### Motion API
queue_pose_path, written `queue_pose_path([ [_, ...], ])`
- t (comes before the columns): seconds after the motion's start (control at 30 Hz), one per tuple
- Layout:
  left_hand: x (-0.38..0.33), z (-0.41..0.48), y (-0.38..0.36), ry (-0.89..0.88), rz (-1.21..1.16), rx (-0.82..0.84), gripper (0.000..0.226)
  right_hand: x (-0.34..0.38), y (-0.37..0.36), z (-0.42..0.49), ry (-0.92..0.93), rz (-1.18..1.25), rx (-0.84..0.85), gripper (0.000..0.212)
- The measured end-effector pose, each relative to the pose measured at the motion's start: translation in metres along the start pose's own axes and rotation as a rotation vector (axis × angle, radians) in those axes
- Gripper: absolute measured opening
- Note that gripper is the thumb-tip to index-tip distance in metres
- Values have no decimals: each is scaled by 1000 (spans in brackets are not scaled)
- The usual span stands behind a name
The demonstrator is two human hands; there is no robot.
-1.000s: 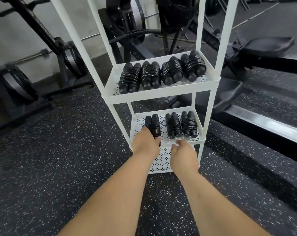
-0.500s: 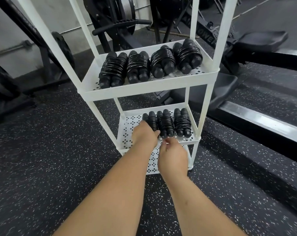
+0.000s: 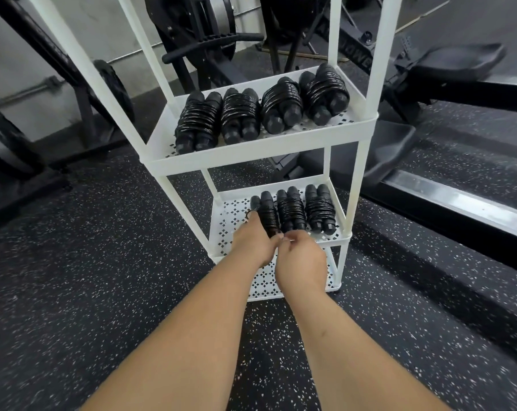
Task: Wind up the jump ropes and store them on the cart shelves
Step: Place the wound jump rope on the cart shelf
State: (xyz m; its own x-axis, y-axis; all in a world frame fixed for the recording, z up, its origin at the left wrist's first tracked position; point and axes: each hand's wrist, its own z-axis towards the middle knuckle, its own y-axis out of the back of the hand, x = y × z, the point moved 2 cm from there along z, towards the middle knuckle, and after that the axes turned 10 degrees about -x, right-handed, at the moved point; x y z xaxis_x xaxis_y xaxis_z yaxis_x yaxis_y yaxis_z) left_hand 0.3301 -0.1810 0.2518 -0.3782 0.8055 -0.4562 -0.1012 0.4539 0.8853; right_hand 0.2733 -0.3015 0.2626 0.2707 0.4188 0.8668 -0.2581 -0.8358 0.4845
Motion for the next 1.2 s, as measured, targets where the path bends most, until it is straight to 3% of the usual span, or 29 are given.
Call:
queue_pose_path([
  [0.17,3,-12,23,-100,13,-3,60,11,0,-8,35,27,12,28],
  [0.3,12,-36,50,-125,68,-26,69,23,-2,-18,76,20,9,26],
  [0.4,27,-61,71,-132,156,-39,78,29,-5,-32,100,6,28,26],
  [0.63,76,-147,134,-156,267,-110,75,50,-19,-92,249,-65,115,25],
  [0.77,112,-206,180,-70,376,-153,79,60,-20,-148,374,-133,227,25],
  [0.97,178,-306,243,68,456,-193,78,75,-13,-239,708,-273,395,24],
  [1.2,250,-416,307,208,437,-281,77,100,-12,-359,838,-333,571,24],
])
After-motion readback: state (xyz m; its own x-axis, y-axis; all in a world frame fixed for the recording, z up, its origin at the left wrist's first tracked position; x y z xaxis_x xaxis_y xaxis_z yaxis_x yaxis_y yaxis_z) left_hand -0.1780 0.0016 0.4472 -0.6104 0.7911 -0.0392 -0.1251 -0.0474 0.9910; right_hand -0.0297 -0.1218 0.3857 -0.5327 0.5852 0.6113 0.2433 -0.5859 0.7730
